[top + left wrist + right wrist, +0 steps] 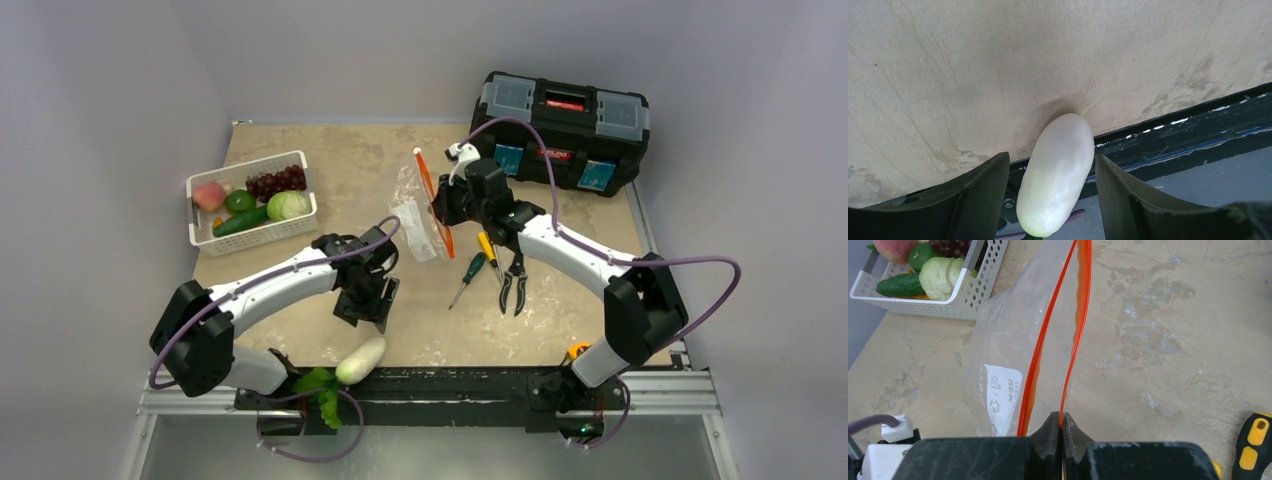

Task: Place the food in the zip-top bag and seal the zipper
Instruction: Pick up the fake vegetable at the center of the board.

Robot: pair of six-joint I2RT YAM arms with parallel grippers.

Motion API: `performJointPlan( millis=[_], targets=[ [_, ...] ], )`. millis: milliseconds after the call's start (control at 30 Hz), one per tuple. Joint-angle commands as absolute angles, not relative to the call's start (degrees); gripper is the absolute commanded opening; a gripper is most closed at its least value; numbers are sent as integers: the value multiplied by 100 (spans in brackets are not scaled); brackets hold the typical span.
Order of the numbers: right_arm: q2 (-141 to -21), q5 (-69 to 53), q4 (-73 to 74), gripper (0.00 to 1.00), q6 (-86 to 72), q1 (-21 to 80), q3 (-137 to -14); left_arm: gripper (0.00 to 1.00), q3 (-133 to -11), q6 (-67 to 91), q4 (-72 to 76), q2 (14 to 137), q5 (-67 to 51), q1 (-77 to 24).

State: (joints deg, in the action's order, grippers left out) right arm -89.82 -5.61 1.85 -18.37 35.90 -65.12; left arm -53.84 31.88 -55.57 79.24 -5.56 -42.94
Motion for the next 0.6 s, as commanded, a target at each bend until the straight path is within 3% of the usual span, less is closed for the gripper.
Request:
performJointPlan(
  millis=[0, 333, 467, 567],
  targets=[
    [-8870, -723, -206, 0, -1761, 3590, -6407, 63, -5034, 3249, -5473, 8027, -588, -4581],
    [-8848, -872, -281, 0, -1741, 3585, -6357, 66, -4671, 3220, -5101, 8342, -1180, -4834],
    [-8786, -857, -291, 0, -1744, 3591, -6328, 61, -4613, 3251, -4979, 8496, -1245, -4898],
    [-8750, -821, -246, 0, -1717, 3585, -6361, 49, -4620, 3243, -4843, 8568, -1326, -4928]
  ],
)
